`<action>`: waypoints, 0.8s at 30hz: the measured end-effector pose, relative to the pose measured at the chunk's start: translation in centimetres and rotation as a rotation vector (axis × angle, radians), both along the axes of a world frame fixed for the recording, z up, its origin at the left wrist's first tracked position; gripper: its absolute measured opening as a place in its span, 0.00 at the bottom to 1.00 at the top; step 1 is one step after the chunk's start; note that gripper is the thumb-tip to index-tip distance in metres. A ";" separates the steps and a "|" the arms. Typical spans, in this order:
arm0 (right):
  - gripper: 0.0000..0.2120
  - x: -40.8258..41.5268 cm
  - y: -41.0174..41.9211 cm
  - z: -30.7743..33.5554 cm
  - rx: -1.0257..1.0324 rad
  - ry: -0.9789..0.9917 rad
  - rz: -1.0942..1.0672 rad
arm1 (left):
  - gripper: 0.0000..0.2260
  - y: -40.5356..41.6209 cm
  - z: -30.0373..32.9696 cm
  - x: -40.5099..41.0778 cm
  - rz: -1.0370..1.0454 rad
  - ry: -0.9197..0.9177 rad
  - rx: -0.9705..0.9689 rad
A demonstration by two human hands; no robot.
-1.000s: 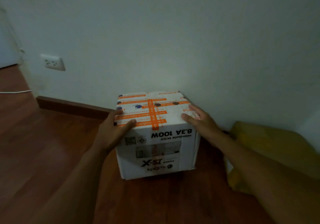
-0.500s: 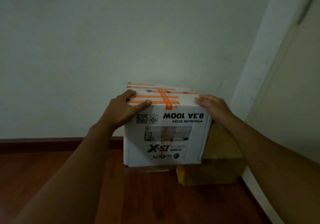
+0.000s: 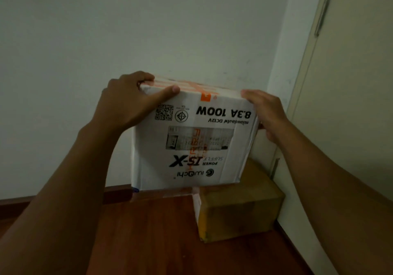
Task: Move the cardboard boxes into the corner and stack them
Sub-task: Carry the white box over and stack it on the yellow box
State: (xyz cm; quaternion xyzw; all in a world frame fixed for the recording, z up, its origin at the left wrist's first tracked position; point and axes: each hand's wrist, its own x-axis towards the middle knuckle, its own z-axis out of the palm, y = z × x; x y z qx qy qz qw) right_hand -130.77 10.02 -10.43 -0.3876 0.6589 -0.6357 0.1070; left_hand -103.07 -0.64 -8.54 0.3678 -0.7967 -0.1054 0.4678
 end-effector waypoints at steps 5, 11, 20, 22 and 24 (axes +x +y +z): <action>0.14 -1.4 2.0 4.1 -0.150 0.080 -0.102 | 0.36 1.1 0.5 -2.4 -0.081 0.210 -0.016; 0.13 -4.2 2.6 1.4 -0.041 0.101 -0.193 | 0.34 0.2 -5.2 -6.6 -0.199 0.202 0.178; 0.14 -7.9 2.3 -4.5 0.038 0.035 -0.249 | 0.40 -0.6 -10.4 -10.5 -0.294 0.048 0.252; 0.14 -8.2 2.5 -4.4 0.026 0.060 -0.246 | 0.41 -0.5 -10.9 -10.7 -0.322 0.028 0.245; 0.16 -8.2 2.3 -5.1 0.041 0.110 -0.233 | 0.43 -0.6 -12.2 -10.7 -0.342 0.009 0.288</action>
